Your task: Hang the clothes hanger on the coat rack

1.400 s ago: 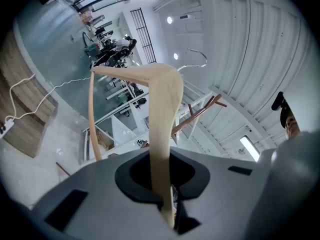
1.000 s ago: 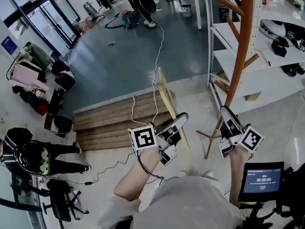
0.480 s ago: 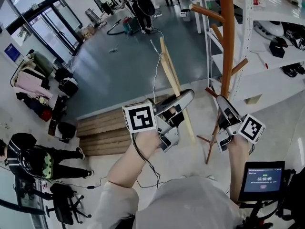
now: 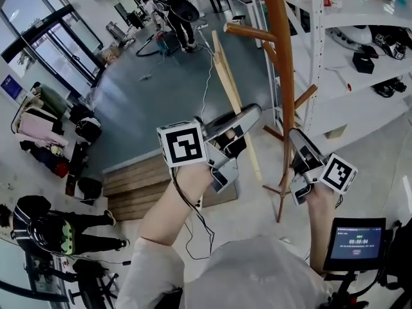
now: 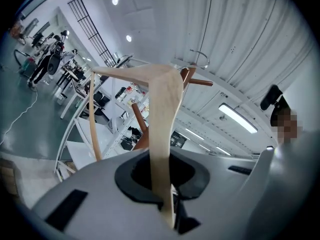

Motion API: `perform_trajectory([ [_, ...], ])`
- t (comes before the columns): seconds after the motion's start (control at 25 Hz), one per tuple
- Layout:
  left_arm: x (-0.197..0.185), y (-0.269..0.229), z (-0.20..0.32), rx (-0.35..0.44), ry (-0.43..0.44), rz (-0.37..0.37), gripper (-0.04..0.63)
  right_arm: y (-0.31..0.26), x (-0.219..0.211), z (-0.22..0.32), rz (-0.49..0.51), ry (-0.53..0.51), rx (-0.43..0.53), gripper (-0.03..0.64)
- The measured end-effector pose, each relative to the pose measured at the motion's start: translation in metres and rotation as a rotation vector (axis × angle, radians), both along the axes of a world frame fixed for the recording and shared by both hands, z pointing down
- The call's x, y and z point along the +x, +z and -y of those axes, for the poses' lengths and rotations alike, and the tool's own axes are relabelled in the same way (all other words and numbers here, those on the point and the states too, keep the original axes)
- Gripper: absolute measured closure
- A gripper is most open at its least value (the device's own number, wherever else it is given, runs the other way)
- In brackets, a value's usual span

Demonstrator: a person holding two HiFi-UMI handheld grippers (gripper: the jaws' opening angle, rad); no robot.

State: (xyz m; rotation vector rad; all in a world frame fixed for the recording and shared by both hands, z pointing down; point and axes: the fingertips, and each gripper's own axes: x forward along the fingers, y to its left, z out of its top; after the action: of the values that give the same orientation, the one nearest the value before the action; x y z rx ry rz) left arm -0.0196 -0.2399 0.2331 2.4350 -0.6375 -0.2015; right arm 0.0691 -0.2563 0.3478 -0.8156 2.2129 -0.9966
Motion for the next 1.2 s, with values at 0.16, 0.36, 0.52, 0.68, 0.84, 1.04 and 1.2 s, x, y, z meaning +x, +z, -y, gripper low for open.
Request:
perform_trajectory([
  [0.16, 0.015, -0.01, 0.008, 0.006, 0.023, 0.011, 0.567, -0.003, 0.017, 0.0, 0.015, 0.035, -0.017, 0.434],
  [0.36, 0.028, -0.009, 0.014, -0.008, 0.06, 0.0, 0.567, 0.003, 0.035, -0.002, 0.011, 0.079, -0.022, 0.434],
  [0.52, 0.038, 0.001, 0.023, -0.047, 0.08, -0.026, 0.567, 0.012, 0.048, -0.003, 0.012, 0.107, -0.032, 0.434],
  [0.68, 0.045, 0.015, 0.033, -0.076, 0.094, -0.042, 0.568, 0.022, 0.062, -0.003, 0.01, 0.142, -0.051, 0.434],
  [0.84, 0.058, 0.025, 0.036, -0.097, 0.12, -0.051, 0.568, 0.028, 0.073, -0.011, 0.006, 0.174, -0.062, 0.434],
  [1.04, 0.075, 0.041, 0.038, -0.129, 0.162, -0.064, 0.568, 0.036, 0.089, -0.019, -0.001, 0.224, -0.083, 0.434],
  [1.2, 0.082, 0.047, 0.037, -0.136, 0.187, -0.089, 0.568, 0.041, 0.098, -0.026, -0.023, 0.264, -0.091, 0.434],
])
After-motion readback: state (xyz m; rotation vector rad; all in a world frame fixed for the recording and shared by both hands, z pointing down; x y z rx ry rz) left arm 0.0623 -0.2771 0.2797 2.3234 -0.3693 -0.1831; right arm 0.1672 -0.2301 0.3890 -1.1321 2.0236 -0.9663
